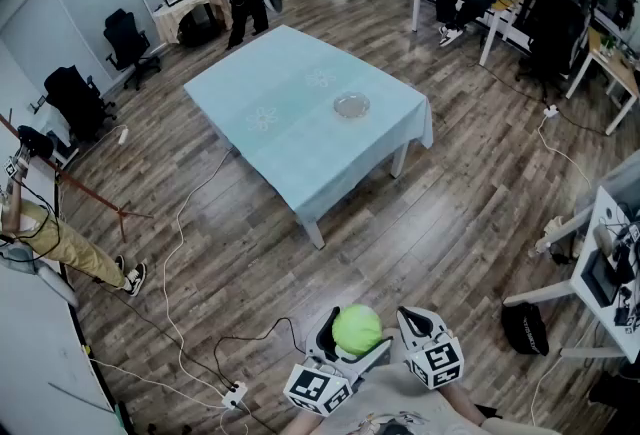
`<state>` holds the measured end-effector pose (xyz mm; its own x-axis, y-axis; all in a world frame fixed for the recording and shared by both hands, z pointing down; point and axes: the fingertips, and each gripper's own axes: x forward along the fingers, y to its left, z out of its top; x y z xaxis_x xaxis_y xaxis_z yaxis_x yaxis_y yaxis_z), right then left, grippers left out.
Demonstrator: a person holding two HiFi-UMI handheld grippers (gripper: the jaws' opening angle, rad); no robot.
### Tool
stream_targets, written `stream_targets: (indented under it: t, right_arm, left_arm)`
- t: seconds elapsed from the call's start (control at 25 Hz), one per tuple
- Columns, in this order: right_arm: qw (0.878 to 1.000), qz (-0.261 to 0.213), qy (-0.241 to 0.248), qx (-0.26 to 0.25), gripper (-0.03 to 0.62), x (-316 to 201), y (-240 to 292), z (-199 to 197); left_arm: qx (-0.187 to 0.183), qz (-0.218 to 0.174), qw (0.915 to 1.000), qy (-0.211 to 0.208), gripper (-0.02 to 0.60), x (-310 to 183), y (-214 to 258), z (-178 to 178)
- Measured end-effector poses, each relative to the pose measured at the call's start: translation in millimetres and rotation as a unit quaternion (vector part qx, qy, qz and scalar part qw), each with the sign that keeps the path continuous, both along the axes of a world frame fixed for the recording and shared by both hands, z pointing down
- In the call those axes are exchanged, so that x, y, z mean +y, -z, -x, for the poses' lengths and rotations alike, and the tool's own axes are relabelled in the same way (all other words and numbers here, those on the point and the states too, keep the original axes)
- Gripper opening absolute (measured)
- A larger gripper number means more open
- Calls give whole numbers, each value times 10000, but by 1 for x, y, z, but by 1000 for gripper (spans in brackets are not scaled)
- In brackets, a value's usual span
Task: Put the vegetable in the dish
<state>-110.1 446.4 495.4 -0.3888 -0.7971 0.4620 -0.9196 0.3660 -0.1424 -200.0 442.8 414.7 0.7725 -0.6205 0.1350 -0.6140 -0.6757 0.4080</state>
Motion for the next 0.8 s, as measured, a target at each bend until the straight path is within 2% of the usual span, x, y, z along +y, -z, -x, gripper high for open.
stream_targets:
  t: [0.12,0.2,0.24,0.36,0.52,0.64,0.8]
  right_arm:
    - [9992,-370,-85,-78,18,-24,11,-58]
    - [9981,-546,-121,-263,18,-20,17,-92]
    - [9974,-624,-108,-330,18,-15,21,-111]
    - [9967,-788,-74,-156,20,3,35,-182]
    - [9951,-712,-684,58,20,26,20,-293]
    - [9920,-581,-1112,-112,19,33,8,-343]
    - [9916,-609,-1090,-335,18,26,7,-361]
  left_arm:
    - [-12,-372,9993,37,525,-22,9,-55]
    - [-142,-459,9988,41,525,-21,14,-86]
    - [-133,-434,9990,49,525,-18,19,-102]
    - [259,-202,9994,116,525,-8,39,-155]
    - [331,-75,9994,120,525,-2,39,-224]
    - [260,-37,9995,187,525,0,36,-245]
    - [145,73,9994,316,525,-1,30,-259]
